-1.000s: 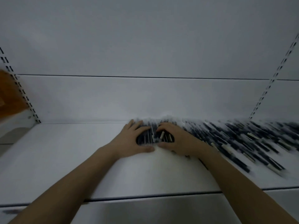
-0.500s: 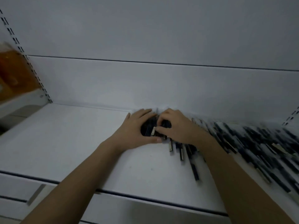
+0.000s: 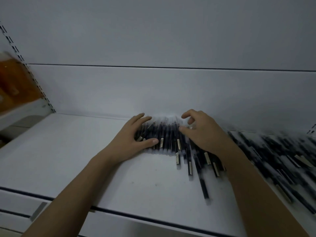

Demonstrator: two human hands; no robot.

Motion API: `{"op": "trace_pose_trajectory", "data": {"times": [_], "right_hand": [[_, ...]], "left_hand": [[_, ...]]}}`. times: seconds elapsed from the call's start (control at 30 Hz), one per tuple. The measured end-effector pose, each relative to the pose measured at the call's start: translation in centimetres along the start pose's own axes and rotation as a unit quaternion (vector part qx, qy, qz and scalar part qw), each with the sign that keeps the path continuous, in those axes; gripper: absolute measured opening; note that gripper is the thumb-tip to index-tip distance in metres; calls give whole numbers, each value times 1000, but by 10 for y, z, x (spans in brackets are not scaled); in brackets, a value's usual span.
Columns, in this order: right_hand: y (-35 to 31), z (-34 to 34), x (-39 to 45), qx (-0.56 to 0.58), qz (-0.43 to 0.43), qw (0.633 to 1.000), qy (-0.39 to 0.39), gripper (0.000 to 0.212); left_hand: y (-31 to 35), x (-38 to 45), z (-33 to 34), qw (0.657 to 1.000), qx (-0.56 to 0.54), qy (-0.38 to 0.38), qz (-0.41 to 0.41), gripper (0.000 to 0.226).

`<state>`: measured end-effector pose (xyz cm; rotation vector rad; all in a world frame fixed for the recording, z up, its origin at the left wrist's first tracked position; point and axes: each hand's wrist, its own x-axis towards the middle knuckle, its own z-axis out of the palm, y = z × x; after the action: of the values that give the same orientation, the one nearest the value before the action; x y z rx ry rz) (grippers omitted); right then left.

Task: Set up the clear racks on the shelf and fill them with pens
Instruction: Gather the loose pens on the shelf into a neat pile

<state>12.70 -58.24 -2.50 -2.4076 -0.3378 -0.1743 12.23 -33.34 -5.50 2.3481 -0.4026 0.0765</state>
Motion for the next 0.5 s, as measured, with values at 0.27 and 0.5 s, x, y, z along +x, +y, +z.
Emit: {"op": "trace_pose_trajectory", "data": {"times": [0.27, 0.5], "right_hand": [[-11, 14, -3, 10, 22, 999, -44, 37], [-9, 5, -1, 97, -15, 994, -50, 32]], "left_hand": [[12, -3, 12, 991, 96, -93, 12, 119], [7, -2, -1, 986, -165, 15, -23, 77]]}}
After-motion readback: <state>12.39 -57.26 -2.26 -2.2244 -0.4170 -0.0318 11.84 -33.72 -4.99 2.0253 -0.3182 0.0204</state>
